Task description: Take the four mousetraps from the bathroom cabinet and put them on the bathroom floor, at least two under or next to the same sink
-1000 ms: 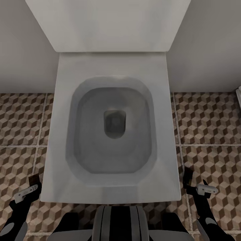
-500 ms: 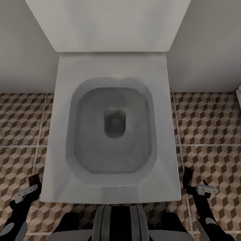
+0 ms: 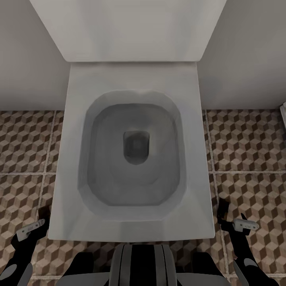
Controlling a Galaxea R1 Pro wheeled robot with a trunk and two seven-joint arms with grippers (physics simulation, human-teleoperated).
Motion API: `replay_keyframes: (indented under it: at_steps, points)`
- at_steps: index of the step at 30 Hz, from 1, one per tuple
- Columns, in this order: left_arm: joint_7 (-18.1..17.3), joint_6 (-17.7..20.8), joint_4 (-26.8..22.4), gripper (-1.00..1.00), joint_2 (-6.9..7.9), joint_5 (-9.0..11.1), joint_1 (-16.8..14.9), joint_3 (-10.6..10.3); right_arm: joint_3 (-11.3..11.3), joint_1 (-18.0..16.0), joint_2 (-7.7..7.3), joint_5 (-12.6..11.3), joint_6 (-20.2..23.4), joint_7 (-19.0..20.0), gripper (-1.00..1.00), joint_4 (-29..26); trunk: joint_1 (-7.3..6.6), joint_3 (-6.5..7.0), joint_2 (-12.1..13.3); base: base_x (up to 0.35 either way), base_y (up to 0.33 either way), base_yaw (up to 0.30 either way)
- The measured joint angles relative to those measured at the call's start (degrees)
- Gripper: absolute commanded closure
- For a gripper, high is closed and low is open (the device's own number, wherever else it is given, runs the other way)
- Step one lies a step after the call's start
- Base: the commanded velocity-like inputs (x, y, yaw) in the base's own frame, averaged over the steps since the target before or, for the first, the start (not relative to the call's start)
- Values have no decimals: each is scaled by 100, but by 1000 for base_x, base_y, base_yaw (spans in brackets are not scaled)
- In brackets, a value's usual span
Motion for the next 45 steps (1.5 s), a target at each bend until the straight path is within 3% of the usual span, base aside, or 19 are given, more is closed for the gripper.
replay_keyframes:
  at_steps: [31, 45]
  points:
    - [29, -1, -9, -100, -12, -3, 0, 14, -1, 0, 1, 0, 0, 0, -100, -5, 0, 0, 0, -4, 0, 0]
    - [32, -1, -9, -100, -3, -7, 0, 18, 1, 0, 1, 0, 0, 0, -100, 0, 4, 0, 0, -291, 0, 0]
